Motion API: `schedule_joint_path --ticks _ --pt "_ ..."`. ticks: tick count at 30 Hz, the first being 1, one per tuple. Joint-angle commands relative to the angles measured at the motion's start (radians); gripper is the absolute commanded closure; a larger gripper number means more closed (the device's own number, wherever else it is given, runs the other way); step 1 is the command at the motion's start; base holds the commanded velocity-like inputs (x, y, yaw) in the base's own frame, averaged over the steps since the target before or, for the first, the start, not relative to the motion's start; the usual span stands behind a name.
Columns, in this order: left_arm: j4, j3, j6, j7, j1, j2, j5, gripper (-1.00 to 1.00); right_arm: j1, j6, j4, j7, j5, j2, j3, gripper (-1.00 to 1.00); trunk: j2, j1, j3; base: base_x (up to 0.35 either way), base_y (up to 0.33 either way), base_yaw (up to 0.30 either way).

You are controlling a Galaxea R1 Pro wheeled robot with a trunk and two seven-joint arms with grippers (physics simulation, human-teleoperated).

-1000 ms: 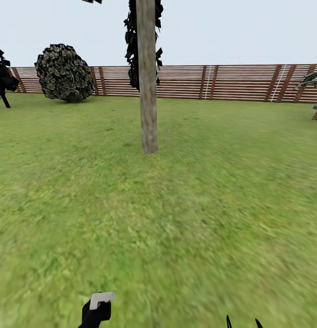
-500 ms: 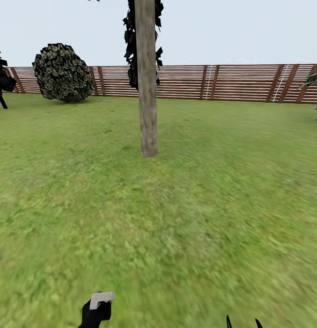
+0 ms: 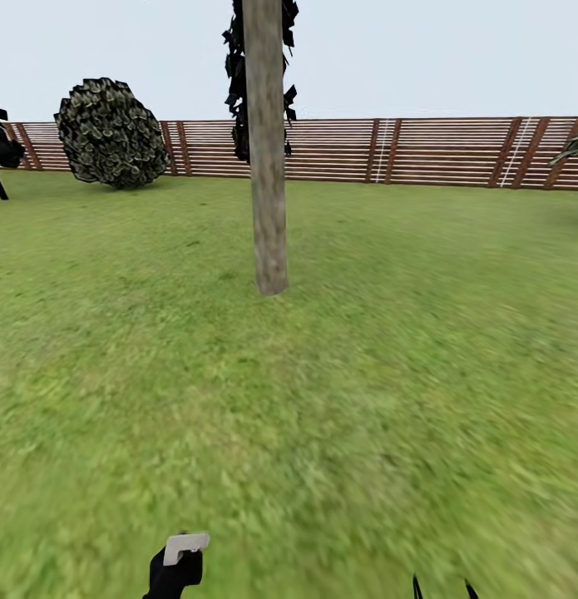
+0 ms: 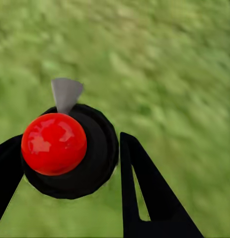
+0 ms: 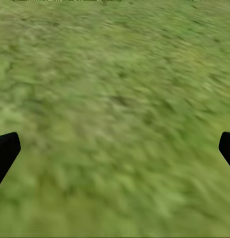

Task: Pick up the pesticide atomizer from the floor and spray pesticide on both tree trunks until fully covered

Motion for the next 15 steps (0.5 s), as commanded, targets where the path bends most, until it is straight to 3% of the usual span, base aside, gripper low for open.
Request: schedule_joint_path --ticks 1,15 --pt "0.000 0.000 0.000 0.001 0.000 0.000 0.000 1.00 0.000 0.000 0.000 0.000 0.000 0.000 0.000 -1.00 0.000 0.000 0.000 0.339 0.000 0.000" --pt "0.000 0.000 0.000 0.001 0.001 0.000 0.000 1.00 0.000 0.000 0.000 0.000 0.001 0.000 0.000 -1.00 0.000 0.000 0.000 0.339 0.000 0.000"
